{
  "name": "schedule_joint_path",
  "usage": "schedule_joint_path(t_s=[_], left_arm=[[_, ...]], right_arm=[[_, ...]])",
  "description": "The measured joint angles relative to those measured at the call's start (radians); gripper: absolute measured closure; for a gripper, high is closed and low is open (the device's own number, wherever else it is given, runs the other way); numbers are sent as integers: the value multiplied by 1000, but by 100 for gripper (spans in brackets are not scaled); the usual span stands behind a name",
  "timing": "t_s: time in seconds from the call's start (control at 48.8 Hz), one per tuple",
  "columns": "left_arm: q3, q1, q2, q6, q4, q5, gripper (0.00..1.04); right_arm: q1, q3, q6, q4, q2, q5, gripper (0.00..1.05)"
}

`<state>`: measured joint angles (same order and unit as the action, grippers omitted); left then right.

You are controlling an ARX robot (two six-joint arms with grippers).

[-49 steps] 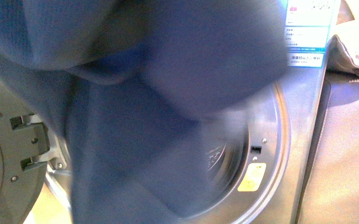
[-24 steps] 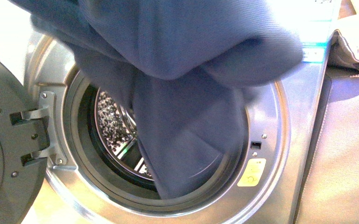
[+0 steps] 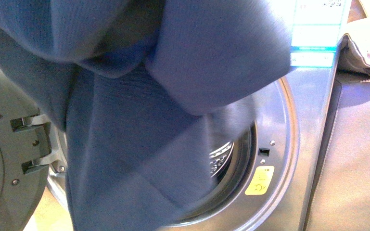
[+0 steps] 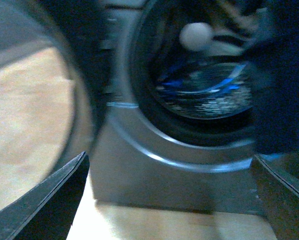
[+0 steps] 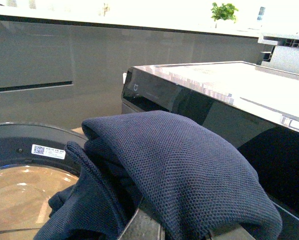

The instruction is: Put clothes into washing machine

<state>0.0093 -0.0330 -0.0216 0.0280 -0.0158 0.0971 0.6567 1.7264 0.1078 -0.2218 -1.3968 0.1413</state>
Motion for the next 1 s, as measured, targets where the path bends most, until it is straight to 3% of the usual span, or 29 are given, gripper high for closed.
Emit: schedule_joint_path(t_s=[0.02, 0.061, 0.102, 0.164, 0.471, 0.799, 1.004], left_arm=[[0, -11, -9, 16, -11, 42, 7], [5, -96, -87, 61, -84, 250, 7], [20, -174, -183, 92, -162, 397, 7], [57, -257, -317, 108, -288, 527, 7], [254, -332, -613, 164, -563, 694, 7], [539, -244, -806, 255, -695, 729, 7], [687, -211, -945, 429, -870, 892, 7]], right_arm=[[0, 0, 0, 0, 0, 0, 100], [0, 0, 0, 0, 0, -1, 100], [0, -1, 0, 0, 0, -1, 100], [0, -1, 0, 0, 1, -2, 100], [-1, -2, 0, 0, 2, -1, 100], [-1, -2, 0, 0, 2, 0, 100], [-1, -2, 0, 0, 2, -1, 100]])
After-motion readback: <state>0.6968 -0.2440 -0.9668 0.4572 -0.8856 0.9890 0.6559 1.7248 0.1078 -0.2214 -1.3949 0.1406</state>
